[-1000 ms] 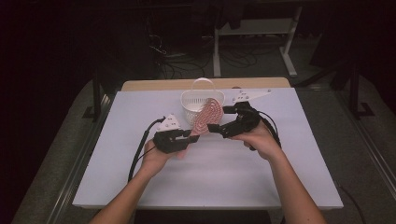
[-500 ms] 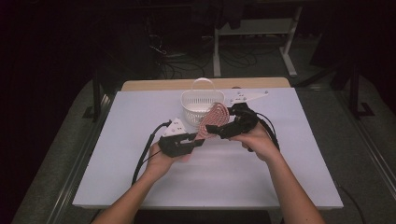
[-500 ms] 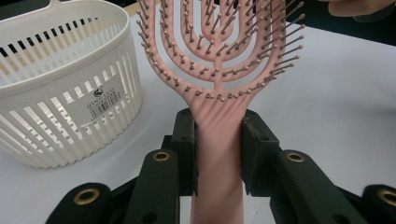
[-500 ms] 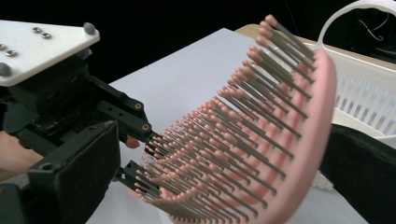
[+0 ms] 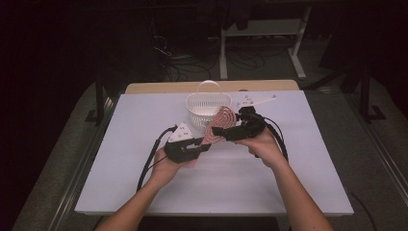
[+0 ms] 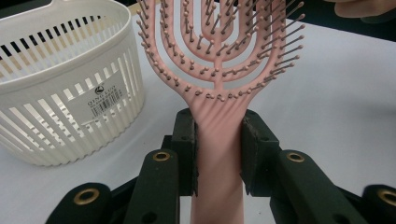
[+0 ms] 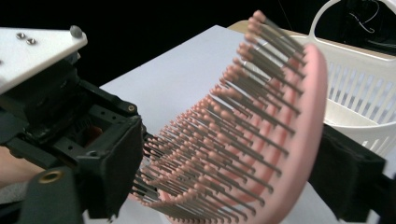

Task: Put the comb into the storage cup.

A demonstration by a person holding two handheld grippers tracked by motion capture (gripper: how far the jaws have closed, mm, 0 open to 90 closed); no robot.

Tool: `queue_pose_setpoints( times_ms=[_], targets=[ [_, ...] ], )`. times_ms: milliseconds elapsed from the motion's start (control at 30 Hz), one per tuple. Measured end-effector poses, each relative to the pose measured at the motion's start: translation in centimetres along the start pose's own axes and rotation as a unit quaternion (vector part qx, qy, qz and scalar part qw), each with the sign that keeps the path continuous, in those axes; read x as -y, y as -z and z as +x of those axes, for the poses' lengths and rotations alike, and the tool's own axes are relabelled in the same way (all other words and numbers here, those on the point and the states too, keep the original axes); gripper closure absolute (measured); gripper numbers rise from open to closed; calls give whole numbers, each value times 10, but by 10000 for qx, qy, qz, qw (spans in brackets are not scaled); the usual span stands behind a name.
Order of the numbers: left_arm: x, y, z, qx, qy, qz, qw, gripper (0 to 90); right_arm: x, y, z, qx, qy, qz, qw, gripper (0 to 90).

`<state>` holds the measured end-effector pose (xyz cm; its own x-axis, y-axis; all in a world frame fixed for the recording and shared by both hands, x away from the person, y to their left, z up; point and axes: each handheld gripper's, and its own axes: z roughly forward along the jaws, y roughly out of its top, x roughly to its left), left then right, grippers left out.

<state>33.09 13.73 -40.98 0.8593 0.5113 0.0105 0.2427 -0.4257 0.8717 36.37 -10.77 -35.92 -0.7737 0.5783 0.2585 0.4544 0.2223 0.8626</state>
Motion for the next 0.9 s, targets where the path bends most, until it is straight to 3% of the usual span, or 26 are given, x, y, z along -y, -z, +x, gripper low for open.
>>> queue_pose_setpoints(
  times_ms=[433, 900],
  targets=[
    [1, 0, -1, -81, -36, -17, 10000, 708, -1, 4, -2, -64, -234, -115, 9996, 289],
    [1, -2, -3, -131, -107, 28, 9999, 708, 0, 3, -3, -79, -312, -94, 9994, 369]
  ],
)
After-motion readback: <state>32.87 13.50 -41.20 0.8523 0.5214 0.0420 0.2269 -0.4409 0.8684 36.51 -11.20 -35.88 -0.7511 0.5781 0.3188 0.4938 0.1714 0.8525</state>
